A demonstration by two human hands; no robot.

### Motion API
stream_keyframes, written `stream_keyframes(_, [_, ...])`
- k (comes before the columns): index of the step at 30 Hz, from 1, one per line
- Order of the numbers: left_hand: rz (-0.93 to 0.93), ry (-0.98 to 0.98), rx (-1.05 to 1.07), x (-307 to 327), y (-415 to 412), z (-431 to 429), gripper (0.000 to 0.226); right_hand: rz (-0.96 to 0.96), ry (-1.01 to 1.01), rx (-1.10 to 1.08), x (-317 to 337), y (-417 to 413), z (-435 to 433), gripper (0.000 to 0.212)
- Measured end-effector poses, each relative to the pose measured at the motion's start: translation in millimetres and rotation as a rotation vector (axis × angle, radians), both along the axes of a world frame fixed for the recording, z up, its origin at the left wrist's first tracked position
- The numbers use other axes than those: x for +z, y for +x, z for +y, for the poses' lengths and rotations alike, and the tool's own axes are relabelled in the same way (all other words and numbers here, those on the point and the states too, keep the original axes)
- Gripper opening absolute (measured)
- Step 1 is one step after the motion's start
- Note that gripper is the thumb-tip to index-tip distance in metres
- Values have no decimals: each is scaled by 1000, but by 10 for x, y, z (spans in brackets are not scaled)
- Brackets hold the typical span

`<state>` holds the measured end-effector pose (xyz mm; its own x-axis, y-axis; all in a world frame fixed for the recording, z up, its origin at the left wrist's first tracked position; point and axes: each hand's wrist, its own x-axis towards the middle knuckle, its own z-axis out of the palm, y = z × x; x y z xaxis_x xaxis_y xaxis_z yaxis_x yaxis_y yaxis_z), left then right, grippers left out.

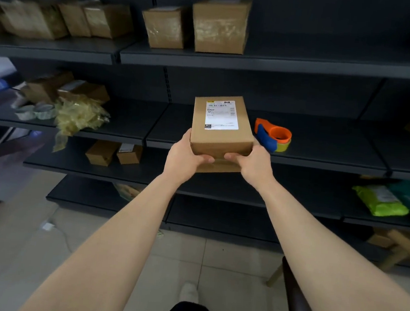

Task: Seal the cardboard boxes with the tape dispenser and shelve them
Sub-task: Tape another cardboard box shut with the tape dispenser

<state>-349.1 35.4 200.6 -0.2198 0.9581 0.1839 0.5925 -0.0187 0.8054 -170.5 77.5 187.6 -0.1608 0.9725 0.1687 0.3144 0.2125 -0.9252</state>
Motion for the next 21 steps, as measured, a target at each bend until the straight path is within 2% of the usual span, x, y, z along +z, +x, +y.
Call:
stream_keyframes(10, [0,110,-75,519,484,-341,64,36,143,-76,516,554,-445,62])
stream_keyframes(21, [-4,218,-167,1189,752,-139,66,59,250,-134,1161,876,-345,61])
